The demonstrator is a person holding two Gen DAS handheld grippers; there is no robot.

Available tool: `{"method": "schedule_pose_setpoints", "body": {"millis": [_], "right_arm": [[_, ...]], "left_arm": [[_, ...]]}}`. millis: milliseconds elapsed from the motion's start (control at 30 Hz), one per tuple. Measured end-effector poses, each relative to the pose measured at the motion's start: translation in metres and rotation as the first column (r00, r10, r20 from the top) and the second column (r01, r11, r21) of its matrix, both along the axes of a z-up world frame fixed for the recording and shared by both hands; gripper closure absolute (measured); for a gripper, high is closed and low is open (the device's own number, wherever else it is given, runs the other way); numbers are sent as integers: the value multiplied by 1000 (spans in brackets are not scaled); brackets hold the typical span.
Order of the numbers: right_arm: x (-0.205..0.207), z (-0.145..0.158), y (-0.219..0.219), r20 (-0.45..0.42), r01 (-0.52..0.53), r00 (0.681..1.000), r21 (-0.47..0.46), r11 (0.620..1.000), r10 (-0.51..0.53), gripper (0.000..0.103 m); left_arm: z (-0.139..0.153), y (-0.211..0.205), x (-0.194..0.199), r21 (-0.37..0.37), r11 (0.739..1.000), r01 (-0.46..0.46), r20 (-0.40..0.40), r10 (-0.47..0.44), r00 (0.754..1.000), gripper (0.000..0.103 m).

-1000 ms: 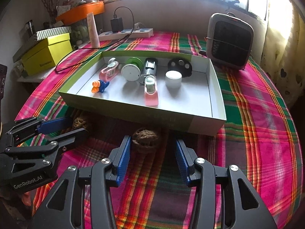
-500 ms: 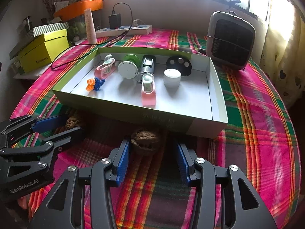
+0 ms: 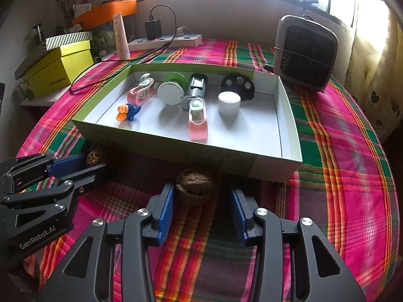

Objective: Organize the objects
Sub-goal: 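Withdraw both grippers from the box toward the two walnuts on the tablecloth, then close left gripper on one walnut while right gripper closes on the other walnut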

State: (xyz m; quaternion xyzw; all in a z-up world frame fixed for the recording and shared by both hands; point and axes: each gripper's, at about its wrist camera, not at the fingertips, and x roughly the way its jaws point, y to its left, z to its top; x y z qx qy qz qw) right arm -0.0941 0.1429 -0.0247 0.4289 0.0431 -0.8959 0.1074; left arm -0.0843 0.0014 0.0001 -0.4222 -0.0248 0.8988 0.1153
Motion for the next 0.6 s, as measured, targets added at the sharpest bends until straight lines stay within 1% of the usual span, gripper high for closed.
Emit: {"method": "schedule_pose_setpoints", "body": {"millis": [167, 600], "right_arm": [[2, 1, -1, -3, -7, 1000, -7, 1000, 7, 68], [5, 4, 0, -14, -11, 1000, -26, 1000, 11, 69]], "left_arm": [[0, 0, 0, 1, 1000, 0, 0, 0, 1000, 78], [2, 1, 3, 1, 1000, 2, -5, -2, 1000, 78]]}}
